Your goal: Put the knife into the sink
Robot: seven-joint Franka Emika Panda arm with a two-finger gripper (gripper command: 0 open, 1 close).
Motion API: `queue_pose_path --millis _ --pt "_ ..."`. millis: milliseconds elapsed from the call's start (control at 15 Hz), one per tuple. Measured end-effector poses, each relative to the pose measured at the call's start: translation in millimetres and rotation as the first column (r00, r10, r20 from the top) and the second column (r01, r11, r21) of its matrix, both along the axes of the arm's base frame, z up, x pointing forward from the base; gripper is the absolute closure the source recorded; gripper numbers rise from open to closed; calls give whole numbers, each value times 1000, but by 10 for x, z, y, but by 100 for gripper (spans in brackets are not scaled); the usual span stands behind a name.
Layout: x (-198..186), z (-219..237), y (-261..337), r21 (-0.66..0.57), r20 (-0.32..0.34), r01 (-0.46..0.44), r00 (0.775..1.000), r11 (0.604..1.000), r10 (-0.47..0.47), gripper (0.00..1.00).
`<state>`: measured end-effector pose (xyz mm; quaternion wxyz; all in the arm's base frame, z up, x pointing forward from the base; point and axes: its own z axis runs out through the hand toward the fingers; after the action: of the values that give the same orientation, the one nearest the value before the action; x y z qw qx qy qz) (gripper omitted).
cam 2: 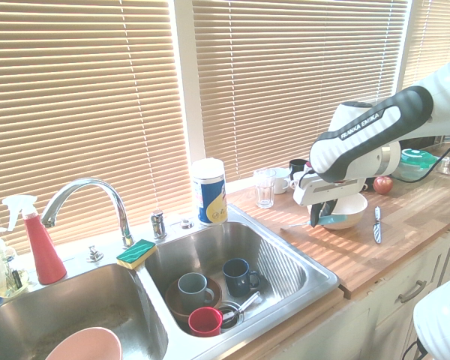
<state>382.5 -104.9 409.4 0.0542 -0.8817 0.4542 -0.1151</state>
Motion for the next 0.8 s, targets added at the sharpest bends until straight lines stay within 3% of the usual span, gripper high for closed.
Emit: queue_pose_path --millis 533,800 --pt "162 499 10 -6 31 -14 999 1000 14 100" --pt "190 755 628 -2 47 -104 993 995 104 100"
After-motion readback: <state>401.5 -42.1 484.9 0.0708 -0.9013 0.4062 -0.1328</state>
